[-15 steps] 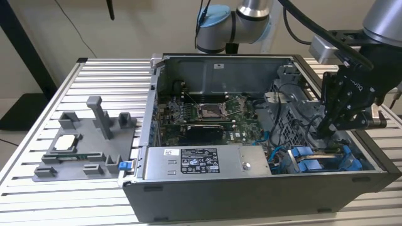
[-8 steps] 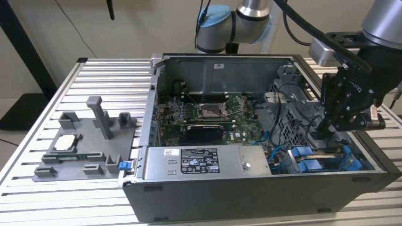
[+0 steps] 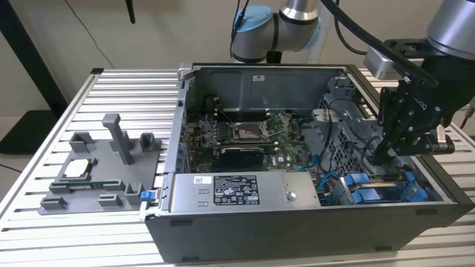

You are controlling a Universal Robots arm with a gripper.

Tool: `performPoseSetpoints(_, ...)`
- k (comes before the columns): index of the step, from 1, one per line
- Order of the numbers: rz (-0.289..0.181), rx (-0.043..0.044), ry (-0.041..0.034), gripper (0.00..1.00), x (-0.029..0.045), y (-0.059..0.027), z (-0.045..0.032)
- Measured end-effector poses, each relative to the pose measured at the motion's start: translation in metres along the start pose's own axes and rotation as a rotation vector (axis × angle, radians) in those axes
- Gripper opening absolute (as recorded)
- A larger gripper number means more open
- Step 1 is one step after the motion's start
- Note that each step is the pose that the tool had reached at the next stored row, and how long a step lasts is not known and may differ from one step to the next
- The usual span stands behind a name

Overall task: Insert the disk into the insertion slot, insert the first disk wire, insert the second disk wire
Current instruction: 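Insert the second disk wire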

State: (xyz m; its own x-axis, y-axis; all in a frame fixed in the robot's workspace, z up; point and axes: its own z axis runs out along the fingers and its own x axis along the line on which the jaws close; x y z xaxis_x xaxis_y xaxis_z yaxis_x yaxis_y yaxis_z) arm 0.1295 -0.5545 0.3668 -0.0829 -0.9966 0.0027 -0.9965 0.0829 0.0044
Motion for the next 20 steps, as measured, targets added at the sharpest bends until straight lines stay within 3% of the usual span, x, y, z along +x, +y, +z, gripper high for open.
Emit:
performPoseSetpoints(5,0.0,0.0005,-0.0004,0.0,0.0,0.0,0.0019)
performPoseSetpoints(8,0.0,0.0049,-0.0049,0.0,0.0001,0.0,0.0051)
performPoseSetpoints(12,0.0,0.0059,-0.0076,0.0,0.0049,-0.0004,0.008)
performPoseSetpoints(20,0.0,0.0148,-0.0303,0.0,0.0118,-0.0012,0.0147)
